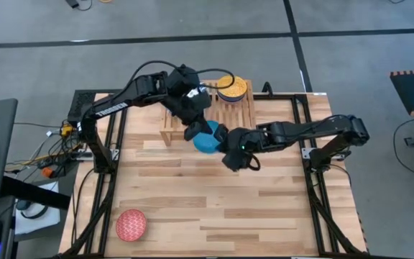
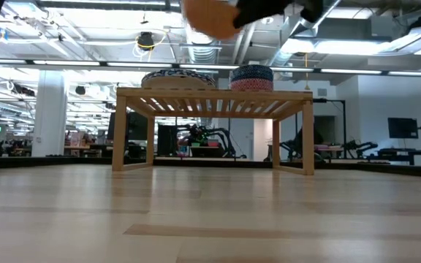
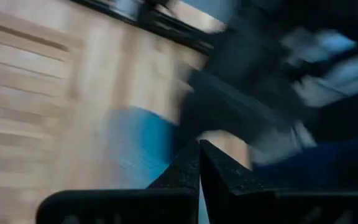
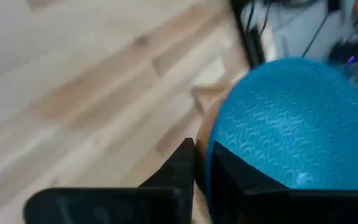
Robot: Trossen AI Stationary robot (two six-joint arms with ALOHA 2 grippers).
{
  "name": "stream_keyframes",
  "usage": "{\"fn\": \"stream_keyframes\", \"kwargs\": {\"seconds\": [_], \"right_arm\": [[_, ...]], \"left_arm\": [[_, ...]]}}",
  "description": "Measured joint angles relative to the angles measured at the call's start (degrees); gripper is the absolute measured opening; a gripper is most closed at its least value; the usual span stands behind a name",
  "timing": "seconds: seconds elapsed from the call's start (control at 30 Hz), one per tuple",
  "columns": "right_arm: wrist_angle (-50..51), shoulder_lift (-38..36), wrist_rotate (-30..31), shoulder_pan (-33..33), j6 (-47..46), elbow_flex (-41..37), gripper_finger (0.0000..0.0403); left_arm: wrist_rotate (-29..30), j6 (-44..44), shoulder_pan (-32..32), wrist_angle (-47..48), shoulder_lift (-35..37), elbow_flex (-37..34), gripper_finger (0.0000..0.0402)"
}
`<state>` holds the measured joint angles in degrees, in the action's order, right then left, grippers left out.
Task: Place and stack bowls onto a shelf
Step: Stack the orange blue patterned bowl on top of the blue yellow patterned bowl on the shelf
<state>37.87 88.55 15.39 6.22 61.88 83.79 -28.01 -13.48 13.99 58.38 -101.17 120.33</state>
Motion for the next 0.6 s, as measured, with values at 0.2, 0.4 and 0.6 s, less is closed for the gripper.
{"fn": "stream_keyframes", "kwargs": {"seconds": [0.2, 0.4, 0.6], "right_arm": [[0.3, -0.1, 2.5, -0.7, -1.3, 0.2, 0.0039], [1.6, -0.1, 1.8, -2.9, -4.7, 0.2, 0.0039], [3.2, -3.1, 0.9, -6.0, -7.4, 0.3, 0.0039]], "left_arm": [[-0.3, -0.1, -0.1, -0.8, 0.1, 0.0, 0.0005], [3.4, 0.1, 0.3, -2.0, 0.2, -0.1, 0.0002], [10.2, 1.8, 2.3, 0.7, 1.5, 5.5, 0.0001]]}}
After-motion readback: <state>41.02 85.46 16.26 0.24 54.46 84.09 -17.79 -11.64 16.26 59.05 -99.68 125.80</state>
